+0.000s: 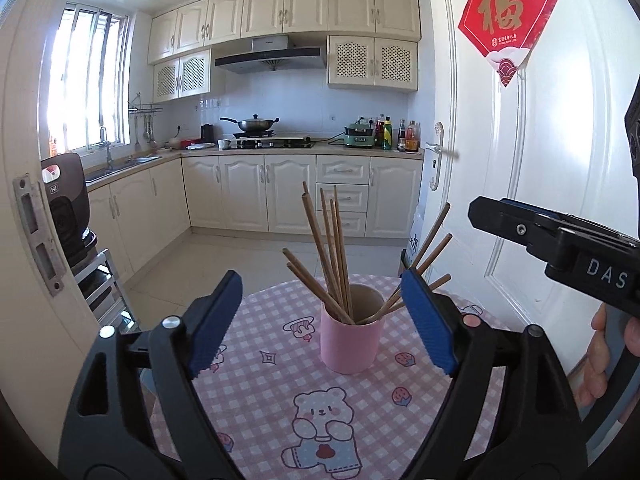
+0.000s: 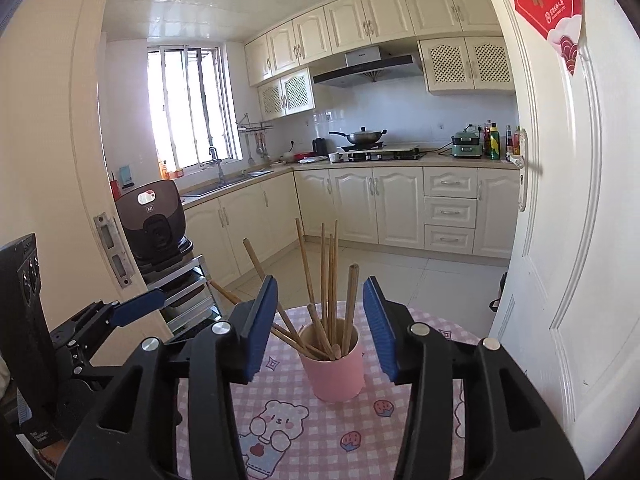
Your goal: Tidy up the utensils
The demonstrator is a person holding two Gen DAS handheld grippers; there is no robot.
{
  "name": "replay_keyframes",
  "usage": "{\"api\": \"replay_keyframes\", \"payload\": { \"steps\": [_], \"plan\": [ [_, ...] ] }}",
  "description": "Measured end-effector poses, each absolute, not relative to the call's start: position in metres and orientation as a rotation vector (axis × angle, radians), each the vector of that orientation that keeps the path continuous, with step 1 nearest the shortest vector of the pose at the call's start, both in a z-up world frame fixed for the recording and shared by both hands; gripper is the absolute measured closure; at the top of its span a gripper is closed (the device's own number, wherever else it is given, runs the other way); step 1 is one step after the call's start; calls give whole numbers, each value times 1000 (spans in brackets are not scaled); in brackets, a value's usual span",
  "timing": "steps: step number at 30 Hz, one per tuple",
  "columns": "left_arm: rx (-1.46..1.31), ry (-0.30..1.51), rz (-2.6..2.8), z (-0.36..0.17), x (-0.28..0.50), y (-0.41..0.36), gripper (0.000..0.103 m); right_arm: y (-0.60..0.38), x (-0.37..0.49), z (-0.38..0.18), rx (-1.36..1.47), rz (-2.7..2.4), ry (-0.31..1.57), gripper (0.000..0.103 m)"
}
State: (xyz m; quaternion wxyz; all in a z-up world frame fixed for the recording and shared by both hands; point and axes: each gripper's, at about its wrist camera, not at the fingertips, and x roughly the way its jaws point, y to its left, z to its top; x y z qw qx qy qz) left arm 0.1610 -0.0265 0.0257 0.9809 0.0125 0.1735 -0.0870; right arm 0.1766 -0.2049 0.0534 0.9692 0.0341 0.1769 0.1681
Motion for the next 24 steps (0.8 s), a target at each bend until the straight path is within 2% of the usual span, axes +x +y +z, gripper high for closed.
{"api": "replay_keyframes", "payload": {
  "steps": [5,14,24],
  "plan": [
    [40,316,-153,22,136,-15,12,-199,147,40,33,264,320,45],
    [71,260,-119,9,88,-4,10,-184,91,20,-18,156,238,22],
    [57,237,-100,5,56,-5,9,-176,57,11,-51,134,191,15]
  ]
}}
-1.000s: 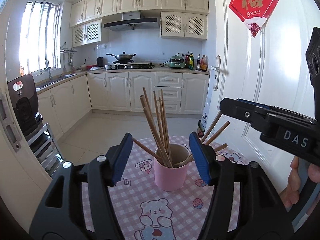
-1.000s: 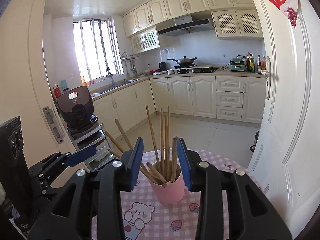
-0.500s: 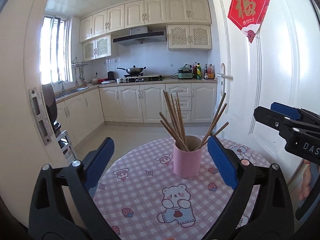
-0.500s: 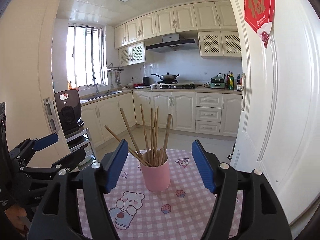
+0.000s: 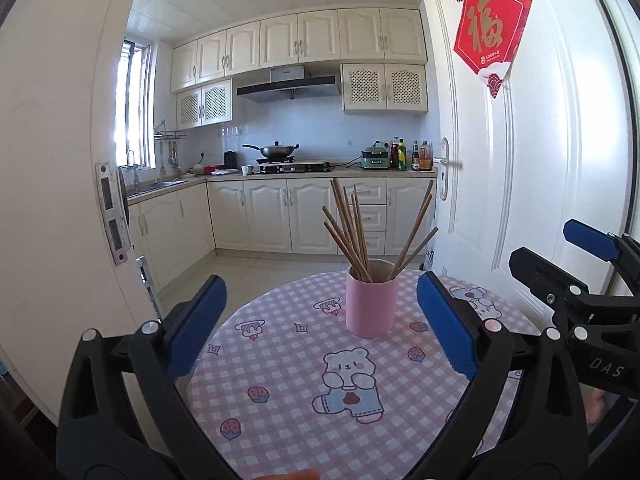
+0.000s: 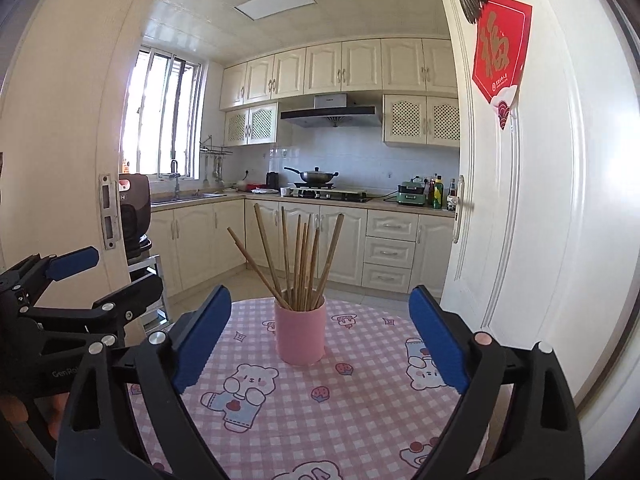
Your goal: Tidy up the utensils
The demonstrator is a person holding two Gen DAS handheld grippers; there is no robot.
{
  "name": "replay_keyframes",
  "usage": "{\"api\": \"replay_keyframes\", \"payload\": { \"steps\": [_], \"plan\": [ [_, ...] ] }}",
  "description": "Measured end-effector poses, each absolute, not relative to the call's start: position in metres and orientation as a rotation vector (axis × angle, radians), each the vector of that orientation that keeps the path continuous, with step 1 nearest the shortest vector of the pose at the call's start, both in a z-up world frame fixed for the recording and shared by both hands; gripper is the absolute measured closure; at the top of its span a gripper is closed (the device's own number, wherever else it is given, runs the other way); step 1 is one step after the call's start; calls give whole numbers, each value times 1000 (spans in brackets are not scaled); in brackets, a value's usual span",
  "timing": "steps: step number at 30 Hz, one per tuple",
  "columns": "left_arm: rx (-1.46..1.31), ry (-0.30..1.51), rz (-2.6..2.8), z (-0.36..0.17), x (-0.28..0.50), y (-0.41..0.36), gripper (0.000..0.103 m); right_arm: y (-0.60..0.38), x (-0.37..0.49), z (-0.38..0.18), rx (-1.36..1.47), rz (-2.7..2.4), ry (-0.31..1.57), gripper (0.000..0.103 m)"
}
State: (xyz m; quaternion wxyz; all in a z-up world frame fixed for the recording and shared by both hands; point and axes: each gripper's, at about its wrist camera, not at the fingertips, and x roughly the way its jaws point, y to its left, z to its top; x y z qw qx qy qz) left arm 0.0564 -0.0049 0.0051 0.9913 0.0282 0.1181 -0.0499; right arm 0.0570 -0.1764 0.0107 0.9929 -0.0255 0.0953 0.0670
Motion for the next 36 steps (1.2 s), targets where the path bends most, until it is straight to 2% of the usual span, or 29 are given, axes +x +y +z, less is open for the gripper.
{"api": "replay_keyframes", "payload": {
  "steps": [5,36],
  "plan": [
    [29,213,-84,9,47,-3,9,-169,48,11,-86,117,173,12],
    [0,127,-47,15,34,-1,9,-161,33,18,-72,137,144,8]
  ]
}}
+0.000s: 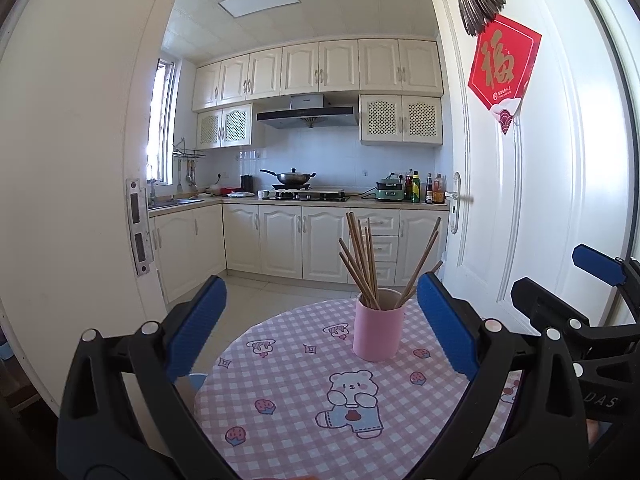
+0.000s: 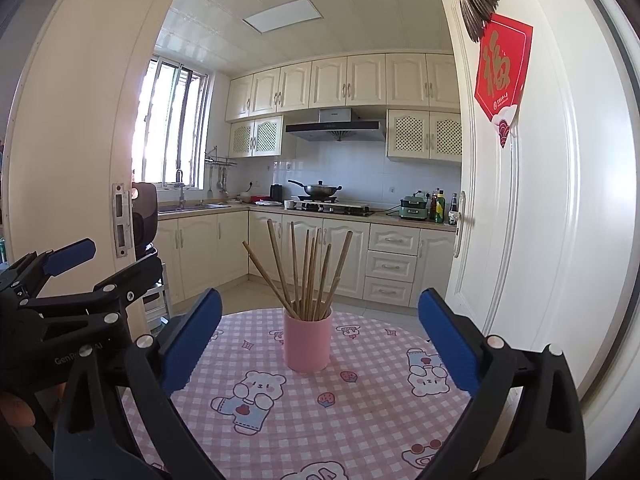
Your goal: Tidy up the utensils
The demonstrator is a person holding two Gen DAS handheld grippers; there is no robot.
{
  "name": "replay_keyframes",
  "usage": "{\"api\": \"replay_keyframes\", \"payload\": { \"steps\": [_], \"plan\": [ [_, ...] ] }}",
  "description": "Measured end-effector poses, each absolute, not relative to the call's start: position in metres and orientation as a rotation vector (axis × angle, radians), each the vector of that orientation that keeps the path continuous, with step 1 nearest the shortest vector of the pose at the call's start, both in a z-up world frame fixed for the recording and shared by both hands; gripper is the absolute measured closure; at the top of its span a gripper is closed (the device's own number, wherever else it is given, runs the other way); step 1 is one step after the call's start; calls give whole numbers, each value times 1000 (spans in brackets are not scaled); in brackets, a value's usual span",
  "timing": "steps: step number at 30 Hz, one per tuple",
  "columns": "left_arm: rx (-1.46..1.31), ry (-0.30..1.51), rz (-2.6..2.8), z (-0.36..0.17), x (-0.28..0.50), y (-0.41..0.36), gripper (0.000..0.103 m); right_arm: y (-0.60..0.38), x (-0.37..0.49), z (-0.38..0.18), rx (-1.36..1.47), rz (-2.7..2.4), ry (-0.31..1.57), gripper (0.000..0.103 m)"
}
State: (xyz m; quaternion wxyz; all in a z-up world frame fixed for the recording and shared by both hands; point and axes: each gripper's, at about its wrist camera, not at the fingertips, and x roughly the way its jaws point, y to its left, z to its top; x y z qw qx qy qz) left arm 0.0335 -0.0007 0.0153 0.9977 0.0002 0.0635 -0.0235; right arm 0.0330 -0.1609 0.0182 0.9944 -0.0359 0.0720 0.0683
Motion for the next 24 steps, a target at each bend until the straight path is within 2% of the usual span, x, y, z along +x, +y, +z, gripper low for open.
{"api": "replay_keyframes", "payload": {
  "steps": [24],
  "plan": [
    [3,125,-60,14,31,-4,9,-162,31,15,-66,130,155,8]
  ]
}}
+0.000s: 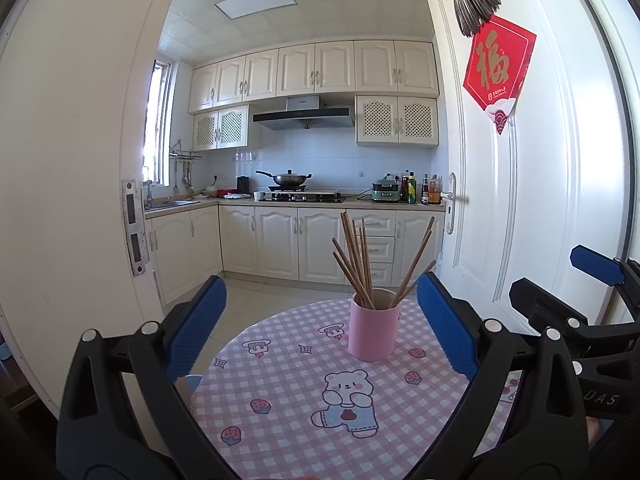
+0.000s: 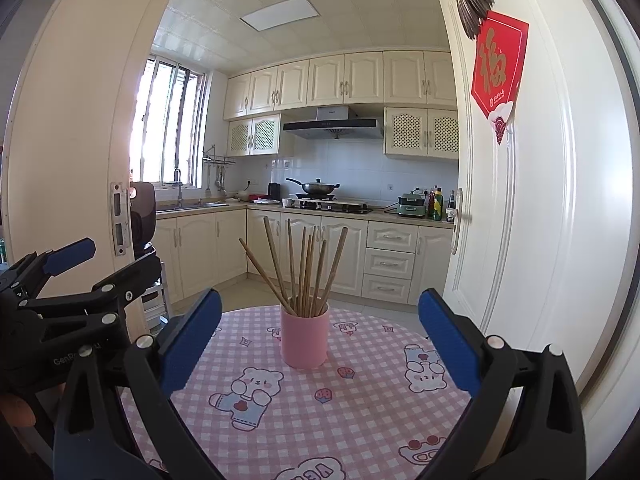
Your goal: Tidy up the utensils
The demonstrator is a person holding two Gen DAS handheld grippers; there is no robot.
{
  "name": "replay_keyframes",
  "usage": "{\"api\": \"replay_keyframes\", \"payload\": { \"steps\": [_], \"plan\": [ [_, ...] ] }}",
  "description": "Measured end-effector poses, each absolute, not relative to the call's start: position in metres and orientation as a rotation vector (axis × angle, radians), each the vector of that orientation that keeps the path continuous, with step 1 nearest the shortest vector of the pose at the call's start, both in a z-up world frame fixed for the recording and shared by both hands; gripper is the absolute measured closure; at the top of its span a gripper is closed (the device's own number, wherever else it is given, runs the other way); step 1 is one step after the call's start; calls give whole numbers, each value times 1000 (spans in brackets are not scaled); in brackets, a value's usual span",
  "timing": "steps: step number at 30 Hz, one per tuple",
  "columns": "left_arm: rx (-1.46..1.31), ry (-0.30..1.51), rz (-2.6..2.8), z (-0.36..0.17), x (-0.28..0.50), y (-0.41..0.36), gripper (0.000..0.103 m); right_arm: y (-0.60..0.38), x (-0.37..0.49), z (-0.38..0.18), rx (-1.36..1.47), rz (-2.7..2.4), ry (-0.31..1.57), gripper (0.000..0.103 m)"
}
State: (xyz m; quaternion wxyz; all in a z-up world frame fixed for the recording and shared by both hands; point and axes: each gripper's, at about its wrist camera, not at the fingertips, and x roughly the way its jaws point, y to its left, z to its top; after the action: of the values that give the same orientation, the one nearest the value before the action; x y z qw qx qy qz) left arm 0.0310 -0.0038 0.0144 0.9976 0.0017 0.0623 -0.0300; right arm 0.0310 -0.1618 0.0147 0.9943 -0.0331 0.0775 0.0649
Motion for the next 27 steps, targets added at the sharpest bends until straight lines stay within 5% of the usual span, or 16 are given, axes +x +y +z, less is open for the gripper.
{"api": "replay_keyframes", "payload": {
  "steps": [27],
  "plan": [
    [16,130,-53,12,32,-7,9,-159,31,11,-52,127,173,8]
  ]
}}
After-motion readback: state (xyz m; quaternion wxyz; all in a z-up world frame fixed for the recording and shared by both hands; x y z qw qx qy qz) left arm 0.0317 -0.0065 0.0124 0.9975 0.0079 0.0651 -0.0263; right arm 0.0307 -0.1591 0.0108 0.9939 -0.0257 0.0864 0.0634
